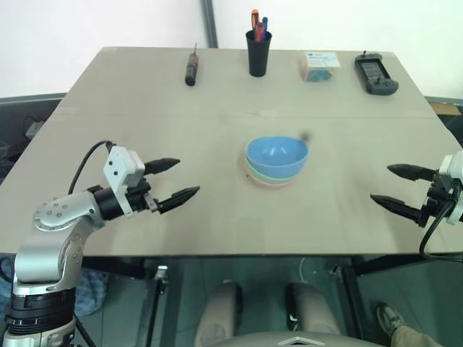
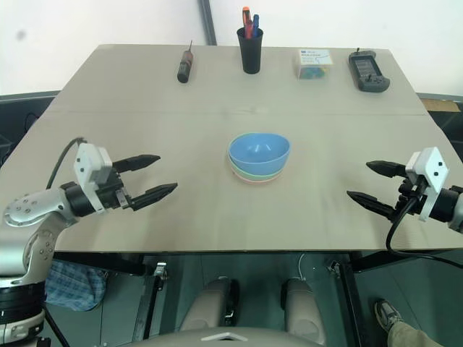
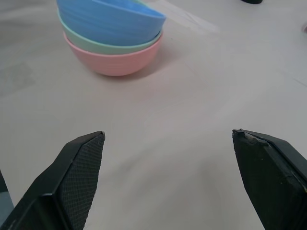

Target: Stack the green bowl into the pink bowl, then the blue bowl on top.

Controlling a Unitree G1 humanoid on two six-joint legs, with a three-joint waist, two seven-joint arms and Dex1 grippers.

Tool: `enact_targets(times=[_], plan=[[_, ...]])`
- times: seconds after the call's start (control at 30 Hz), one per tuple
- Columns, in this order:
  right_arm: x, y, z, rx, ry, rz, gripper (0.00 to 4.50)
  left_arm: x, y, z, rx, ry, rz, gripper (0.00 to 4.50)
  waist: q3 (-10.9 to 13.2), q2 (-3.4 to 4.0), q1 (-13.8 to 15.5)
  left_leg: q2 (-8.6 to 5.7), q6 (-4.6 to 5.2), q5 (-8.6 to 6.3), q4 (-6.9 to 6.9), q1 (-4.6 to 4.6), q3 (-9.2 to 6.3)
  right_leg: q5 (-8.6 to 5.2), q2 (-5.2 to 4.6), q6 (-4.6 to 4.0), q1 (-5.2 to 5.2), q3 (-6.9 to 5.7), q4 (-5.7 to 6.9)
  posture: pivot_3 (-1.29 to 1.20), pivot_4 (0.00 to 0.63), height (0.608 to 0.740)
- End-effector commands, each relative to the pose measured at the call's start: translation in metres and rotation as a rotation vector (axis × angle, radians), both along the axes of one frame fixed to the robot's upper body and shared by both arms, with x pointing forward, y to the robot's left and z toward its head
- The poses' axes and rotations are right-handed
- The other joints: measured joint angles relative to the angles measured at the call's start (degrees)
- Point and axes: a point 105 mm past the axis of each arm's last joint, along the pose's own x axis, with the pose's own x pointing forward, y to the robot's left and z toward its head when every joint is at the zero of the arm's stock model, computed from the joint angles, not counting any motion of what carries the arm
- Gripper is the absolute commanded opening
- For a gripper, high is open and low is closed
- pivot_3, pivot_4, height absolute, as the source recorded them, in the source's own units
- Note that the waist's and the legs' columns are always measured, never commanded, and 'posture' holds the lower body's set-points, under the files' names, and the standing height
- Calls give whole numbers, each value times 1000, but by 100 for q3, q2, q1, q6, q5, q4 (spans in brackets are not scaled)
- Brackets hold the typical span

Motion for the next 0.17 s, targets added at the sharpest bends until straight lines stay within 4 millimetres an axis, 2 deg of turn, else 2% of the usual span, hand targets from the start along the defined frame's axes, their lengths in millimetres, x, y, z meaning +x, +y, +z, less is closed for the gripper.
enact_targets(times=[0.03, 0.17], plan=[[0, 2, 6, 0, -52, 25, 4496, -3, 1, 15, 8, -83, 27, 4478, 0, 0, -1, 0, 0, 0, 0, 0, 0, 0, 0, 0, 0, 0, 0, 0, 150, 740], [-1, 3, 6, 6, -53, 35, 4496, -5, 1, 10, 37, -85, 19, 4478, 0, 0, -3, -1, 0, 0, 0, -1, 3, 0, 0, 0, 0, 2, 0, 0, 150, 740]])
